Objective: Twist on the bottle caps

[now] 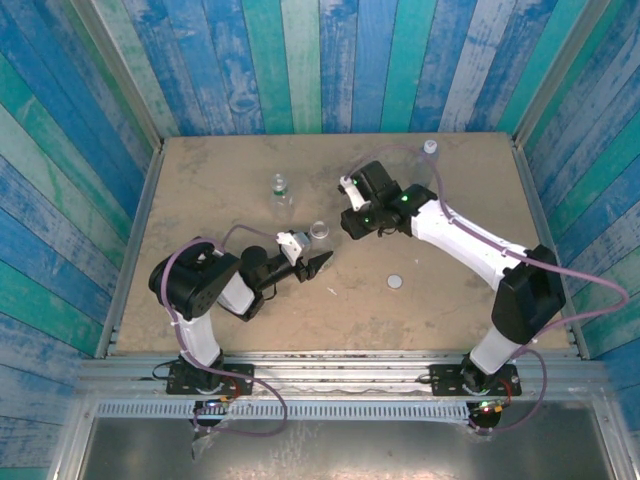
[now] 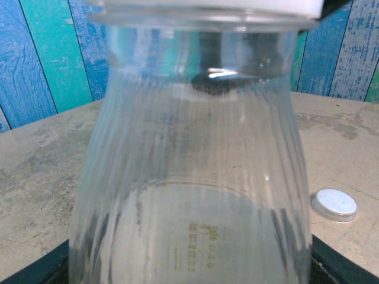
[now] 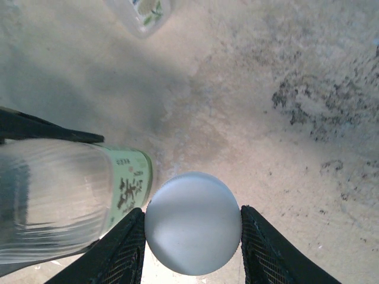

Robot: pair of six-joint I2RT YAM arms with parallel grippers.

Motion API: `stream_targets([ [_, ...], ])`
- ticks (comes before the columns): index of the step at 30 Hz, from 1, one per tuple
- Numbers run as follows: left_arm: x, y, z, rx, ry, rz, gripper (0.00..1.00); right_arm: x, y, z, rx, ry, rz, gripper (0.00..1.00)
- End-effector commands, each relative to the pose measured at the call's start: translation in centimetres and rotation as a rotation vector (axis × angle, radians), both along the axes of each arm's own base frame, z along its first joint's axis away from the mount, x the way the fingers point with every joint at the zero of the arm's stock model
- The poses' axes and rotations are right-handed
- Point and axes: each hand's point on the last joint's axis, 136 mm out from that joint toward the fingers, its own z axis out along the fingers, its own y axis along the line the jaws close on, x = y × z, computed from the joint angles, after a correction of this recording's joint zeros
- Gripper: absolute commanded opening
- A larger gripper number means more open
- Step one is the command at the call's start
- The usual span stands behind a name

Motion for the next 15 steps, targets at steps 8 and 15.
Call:
stream_targets([
  [8,0.0,-0.3,-1.7,0.036,0.028,-0.018,0.66,-2.1,1.9,5.9,0.041,-0.044,0.123,0.44],
  [15,0.0,-0.4,-1.7,0.032,0.029,-0.023,0.66,-3.1,4.1,6.8,0.063,-0.036,0.204,0.44],
])
